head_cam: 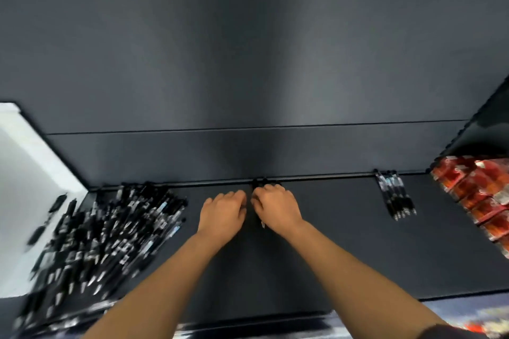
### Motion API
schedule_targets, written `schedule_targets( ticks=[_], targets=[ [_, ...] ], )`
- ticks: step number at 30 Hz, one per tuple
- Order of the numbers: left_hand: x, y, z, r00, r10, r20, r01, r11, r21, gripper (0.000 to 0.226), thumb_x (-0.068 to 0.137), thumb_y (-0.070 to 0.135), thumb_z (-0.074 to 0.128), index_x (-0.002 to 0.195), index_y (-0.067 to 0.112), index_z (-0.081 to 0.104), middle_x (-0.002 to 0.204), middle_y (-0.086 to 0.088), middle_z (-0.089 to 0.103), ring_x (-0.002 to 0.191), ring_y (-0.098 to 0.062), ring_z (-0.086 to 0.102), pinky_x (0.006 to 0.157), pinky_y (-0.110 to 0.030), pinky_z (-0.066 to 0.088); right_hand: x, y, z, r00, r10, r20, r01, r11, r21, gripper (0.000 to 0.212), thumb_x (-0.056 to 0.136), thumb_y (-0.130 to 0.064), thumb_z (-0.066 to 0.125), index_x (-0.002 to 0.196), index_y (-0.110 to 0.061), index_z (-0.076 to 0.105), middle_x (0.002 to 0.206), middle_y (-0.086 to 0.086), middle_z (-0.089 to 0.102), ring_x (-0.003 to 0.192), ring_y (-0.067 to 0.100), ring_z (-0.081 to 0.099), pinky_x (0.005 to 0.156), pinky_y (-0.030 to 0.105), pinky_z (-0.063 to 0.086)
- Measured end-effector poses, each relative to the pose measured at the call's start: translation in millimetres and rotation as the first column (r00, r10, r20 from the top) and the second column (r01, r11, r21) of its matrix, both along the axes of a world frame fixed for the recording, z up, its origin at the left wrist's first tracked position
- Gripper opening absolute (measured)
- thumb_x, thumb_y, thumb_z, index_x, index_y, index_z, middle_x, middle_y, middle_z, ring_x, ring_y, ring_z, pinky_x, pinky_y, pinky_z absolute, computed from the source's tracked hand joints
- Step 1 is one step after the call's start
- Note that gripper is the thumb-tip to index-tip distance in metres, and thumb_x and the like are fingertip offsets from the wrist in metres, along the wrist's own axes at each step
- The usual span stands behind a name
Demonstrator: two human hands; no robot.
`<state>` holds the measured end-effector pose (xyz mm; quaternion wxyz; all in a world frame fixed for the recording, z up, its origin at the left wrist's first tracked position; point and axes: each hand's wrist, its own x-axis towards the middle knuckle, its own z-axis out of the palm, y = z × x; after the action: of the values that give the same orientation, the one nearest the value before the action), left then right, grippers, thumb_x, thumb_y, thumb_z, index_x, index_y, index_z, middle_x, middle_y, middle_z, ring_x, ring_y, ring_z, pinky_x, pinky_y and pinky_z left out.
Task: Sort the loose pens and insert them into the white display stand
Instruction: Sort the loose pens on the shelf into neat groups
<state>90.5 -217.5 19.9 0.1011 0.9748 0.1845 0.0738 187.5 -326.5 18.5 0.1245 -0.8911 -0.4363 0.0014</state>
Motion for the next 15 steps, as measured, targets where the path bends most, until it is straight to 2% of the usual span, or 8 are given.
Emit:
schedule_targets(
  ticks=[4, 8, 12, 15],
  targets=[
    [-57, 47, 3, 0.999, 0.044, 0.009, -0.044, 0.999, -0.006, 0.015, 0.091, 0.03, 0.046, 0.102, 0.021, 0.05, 0.104, 0.001, 0.061, 0.099, -0.022, 0.057, 0.078, -0.034, 0.04, -55, 50, 4, 0.998, 0.063, -0.008, -0.063, 0.998, 0.001, 0.027, 0.097, -0.03, 0.041, 0.11, -0.015, 0.06, 0.11, 0.006, 0.062, 0.105, 0.028, 0.054, 0.081, 0.036, 0.041],
    [-100, 84, 1, 0.998, 0.06, -0.017, -0.061, 0.997, -0.043, 0.015, 0.091, 0.029, 0.047, 0.102, 0.019, 0.051, 0.103, 0.0, 0.062, 0.096, -0.022, 0.059, 0.074, -0.033, 0.043, -96, 84, 3, 0.994, 0.085, -0.068, -0.088, 0.995, -0.039, 0.026, 0.096, -0.03, 0.043, 0.11, -0.018, 0.061, 0.112, 0.006, 0.062, 0.106, 0.028, 0.055, 0.081, 0.035, 0.041],
    [-137, 109, -5, 0.991, 0.117, -0.072, -0.127, 0.979, -0.159, 0.02, 0.091, 0.023, 0.049, 0.111, 0.019, 0.053, 0.111, -0.002, 0.055, 0.102, -0.024, 0.056, 0.075, -0.036, 0.048, -118, 100, -2, 0.964, 0.07, -0.255, -0.103, 0.988, -0.115, 0.028, 0.097, -0.031, 0.043, 0.117, -0.021, 0.059, 0.119, 0.006, 0.06, 0.109, 0.027, 0.055, 0.083, 0.036, 0.045],
    [-156, 123, -11, 0.978, 0.178, -0.104, -0.192, 0.97, -0.147, 0.029, 0.092, 0.02, 0.048, 0.121, 0.02, 0.048, 0.115, -0.003, 0.048, 0.106, -0.024, 0.052, 0.073, -0.038, 0.049, -128, 109, -4, 0.926, 0.035, -0.376, -0.1, 0.983, -0.156, 0.031, 0.097, -0.031, 0.044, 0.125, -0.023, 0.056, 0.125, 0.007, 0.059, 0.112, 0.028, 0.056, 0.088, 0.038, 0.049]
  ],
)
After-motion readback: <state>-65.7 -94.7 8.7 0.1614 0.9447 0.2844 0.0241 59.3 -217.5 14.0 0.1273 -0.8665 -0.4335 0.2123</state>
